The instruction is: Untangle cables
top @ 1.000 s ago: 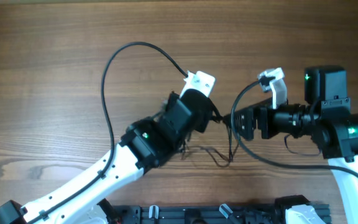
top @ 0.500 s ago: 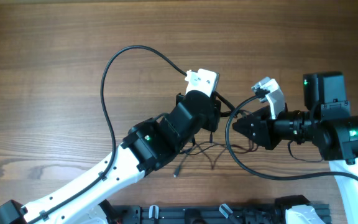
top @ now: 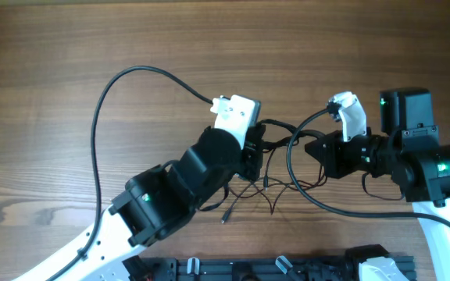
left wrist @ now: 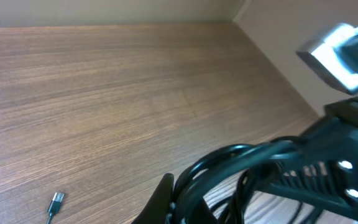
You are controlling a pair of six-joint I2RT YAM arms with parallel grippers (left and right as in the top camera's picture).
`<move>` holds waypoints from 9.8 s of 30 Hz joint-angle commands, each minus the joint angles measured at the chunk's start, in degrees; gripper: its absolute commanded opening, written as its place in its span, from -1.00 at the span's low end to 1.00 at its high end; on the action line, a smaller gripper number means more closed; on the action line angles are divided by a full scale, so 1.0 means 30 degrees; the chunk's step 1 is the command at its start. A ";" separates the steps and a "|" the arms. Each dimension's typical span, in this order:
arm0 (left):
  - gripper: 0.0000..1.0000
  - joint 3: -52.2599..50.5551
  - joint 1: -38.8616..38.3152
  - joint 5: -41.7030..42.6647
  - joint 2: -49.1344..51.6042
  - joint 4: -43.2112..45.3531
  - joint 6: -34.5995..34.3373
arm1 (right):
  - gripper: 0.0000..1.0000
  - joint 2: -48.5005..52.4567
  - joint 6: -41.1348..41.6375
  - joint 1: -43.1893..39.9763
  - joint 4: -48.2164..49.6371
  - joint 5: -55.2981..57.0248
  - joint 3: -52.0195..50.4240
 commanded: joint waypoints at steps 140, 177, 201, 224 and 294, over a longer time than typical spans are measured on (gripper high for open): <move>0.61 0.0204 0.1071 0.5748 0.3643 0.8561 0.0175 | -0.91 0.0539 0.4124 -0.1399 0.5581 -0.1887 0.0080; -0.92 0.0204 0.1071 -0.3402 0.3832 0.6958 -0.0976 | -0.91 -0.3133 0.0860 -0.1406 0.4823 -0.2098 0.0080; -0.92 0.0204 0.1056 0.3555 0.1450 0.6943 0.0321 | 0.87 -0.3104 -0.7927 -0.1406 0.7271 -0.0860 0.0080; -0.92 0.0204 0.0350 0.6768 0.0940 0.8000 0.0095 | 0.14 -0.1938 -0.7876 -0.1399 0.8196 -0.1603 0.0080; -0.92 0.0204 0.4765 0.7293 0.0933 0.4983 -0.2302 | 0.99 -0.3650 -0.5268 -0.1406 0.5697 0.0801 0.0080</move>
